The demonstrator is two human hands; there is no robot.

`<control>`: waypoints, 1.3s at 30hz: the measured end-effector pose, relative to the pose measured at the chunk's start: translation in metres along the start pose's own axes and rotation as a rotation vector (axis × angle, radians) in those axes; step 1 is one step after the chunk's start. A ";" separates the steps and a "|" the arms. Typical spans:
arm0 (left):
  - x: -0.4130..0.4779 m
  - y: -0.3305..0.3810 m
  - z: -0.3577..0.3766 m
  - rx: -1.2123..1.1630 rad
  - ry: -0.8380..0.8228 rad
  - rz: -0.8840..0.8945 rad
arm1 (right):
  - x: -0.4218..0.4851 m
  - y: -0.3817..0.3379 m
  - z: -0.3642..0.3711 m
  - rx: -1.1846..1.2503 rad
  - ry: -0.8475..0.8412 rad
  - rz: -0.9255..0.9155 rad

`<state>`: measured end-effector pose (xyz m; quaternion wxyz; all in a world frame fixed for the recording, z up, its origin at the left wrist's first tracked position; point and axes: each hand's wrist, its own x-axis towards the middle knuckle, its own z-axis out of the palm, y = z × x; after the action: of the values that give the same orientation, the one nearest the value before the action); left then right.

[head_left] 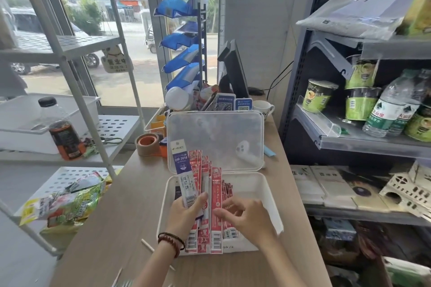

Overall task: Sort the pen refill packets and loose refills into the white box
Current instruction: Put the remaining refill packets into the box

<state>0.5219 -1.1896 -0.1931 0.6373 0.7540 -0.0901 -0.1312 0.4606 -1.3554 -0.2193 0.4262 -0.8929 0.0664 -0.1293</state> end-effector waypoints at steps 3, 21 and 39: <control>-0.001 0.001 0.000 0.014 -0.022 0.031 | 0.003 0.001 0.000 0.039 -0.023 0.029; 0.009 -0.007 0.000 0.049 -0.013 -0.014 | 0.014 0.010 0.003 -0.202 -0.014 0.264; 0.011 -0.006 -0.003 0.023 -0.048 -0.072 | 0.021 0.021 0.011 -0.211 -0.192 0.282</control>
<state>0.5330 -1.1893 -0.1994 0.6210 0.7607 -0.0796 -0.1712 0.4836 -1.3656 -0.2387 0.3484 -0.9227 0.1631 0.0252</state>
